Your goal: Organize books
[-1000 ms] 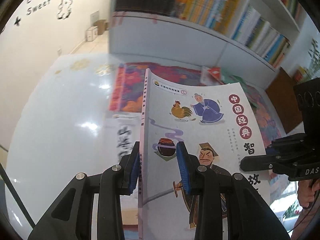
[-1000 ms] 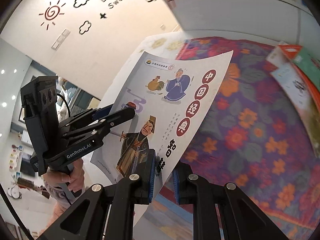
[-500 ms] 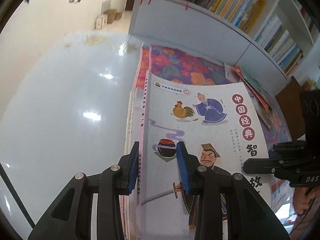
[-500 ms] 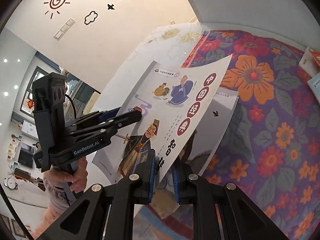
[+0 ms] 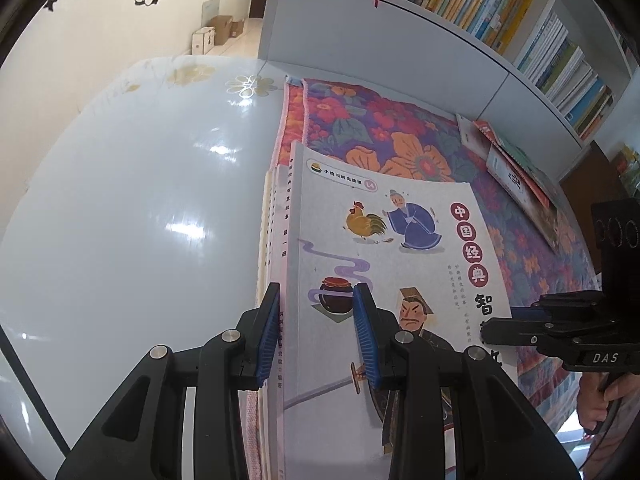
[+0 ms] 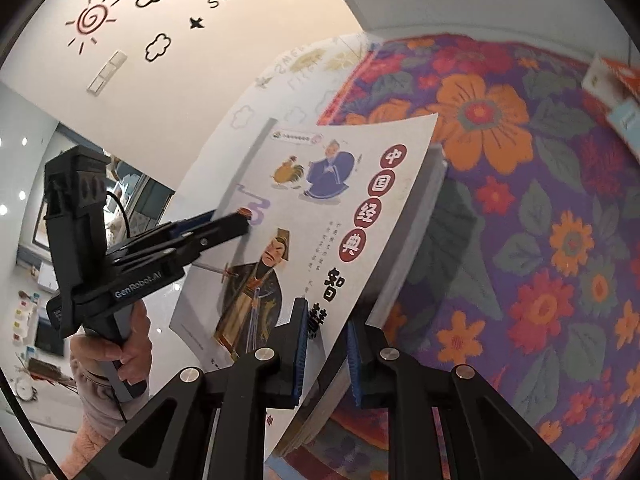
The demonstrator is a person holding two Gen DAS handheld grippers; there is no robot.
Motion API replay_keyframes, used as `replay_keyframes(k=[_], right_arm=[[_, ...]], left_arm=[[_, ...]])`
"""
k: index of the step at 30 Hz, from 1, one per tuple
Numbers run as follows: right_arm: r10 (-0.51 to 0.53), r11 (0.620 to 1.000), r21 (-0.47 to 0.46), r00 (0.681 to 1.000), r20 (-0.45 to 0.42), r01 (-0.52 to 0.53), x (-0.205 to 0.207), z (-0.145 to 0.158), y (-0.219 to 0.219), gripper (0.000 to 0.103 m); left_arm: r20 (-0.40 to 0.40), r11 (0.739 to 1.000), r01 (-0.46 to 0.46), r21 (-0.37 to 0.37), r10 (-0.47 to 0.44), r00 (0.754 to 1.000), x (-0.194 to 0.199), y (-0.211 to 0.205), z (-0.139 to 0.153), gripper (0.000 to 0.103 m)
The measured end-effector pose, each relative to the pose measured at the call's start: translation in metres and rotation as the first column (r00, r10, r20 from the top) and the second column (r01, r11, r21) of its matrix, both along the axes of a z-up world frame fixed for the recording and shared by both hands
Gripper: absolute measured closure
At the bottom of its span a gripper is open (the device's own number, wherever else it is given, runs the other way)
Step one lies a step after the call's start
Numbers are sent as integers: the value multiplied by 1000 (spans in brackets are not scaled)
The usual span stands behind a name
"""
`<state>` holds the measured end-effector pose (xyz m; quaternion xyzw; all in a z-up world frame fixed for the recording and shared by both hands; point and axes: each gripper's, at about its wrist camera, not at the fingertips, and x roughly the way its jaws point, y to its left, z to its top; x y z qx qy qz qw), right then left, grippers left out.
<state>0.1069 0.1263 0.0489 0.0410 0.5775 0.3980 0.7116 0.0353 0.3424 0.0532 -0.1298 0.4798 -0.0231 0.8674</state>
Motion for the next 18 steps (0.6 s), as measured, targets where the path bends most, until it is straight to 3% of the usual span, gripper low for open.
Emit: replay_keyframes(k=[5,10,14,18], right_arm=[[5,1000,-7,1000,5,-5,-1,1,1,86],[6,1000,-8,1000,-1,-6,6,-3,5,86],[-7,1000,5,1000,-15,7,7,-4,3,85],[-19,1000,-2,1000,-19,19,6,-5,2,85]], left_arm=[[-6,1000,3,20,-2,1000,-1,-2,0,70],[-9,996,-11,88,12,1000,0,-4,1,68],[32,996,-60,69,58,998,-7,8,12,68],[31,994,-37,104,34,999,-13,-1,16,68]])
